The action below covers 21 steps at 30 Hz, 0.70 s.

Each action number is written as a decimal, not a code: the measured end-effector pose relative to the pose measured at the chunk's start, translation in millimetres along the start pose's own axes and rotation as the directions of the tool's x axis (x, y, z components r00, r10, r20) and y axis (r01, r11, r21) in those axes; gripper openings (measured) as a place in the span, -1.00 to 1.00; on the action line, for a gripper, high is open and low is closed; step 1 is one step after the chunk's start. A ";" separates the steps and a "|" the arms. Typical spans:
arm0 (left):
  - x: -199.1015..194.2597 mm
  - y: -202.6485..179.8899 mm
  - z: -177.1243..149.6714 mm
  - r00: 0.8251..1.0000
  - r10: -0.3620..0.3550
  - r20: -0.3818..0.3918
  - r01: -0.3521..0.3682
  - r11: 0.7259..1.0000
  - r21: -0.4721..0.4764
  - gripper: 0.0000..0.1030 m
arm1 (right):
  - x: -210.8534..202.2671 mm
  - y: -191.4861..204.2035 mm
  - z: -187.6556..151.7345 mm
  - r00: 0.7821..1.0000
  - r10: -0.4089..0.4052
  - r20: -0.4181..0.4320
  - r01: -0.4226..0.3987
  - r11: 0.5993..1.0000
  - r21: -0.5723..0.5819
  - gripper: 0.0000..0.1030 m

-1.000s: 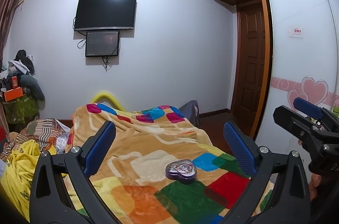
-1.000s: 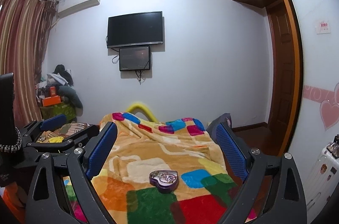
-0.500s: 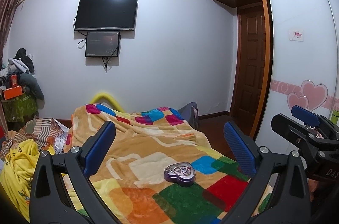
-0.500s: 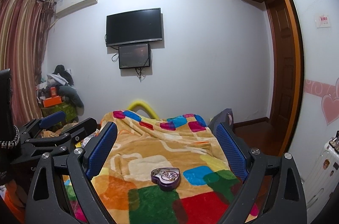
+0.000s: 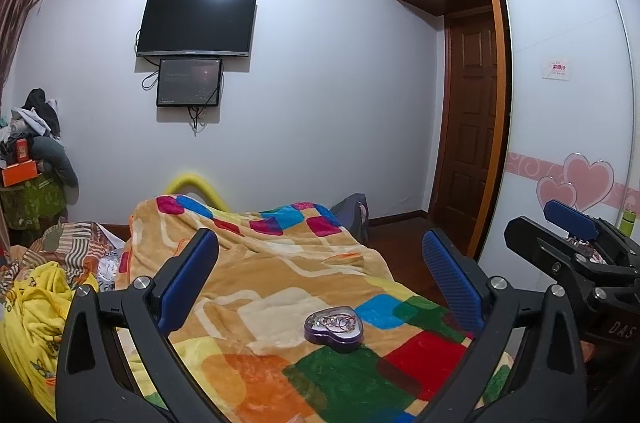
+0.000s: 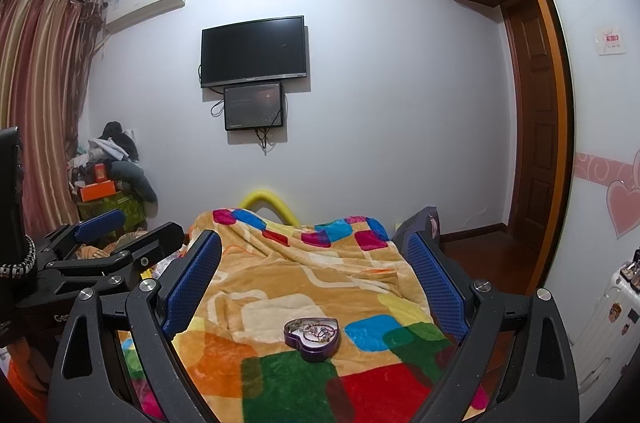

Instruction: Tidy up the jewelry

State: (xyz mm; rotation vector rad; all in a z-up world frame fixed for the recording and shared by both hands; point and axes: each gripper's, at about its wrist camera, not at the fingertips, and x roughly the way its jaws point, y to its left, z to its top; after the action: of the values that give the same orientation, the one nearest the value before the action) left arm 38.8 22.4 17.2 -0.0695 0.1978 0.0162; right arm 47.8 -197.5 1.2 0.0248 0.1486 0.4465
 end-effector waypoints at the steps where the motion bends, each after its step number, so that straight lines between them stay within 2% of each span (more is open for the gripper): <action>1: -0.1 0.1 0.0 1.000 -0.001 -0.001 0.001 1.000 0.000 0.99 | 0.2 -0.6 0.6 1.000 0.001 -0.001 -0.001 1.000 0.002 0.80; 21: -2.6 -2.7 -0.9 1.000 -0.003 0.008 0.003 1.000 0.006 0.99 | 2.7 -1.6 -1.5 1.000 0.002 -0.001 -0.002 1.000 0.024 0.80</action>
State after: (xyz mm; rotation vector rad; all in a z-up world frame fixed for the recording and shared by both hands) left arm 36.2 19.6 17.1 -0.0639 0.1898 0.0133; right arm 50.7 -197.8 -0.8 0.0480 0.1554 0.4463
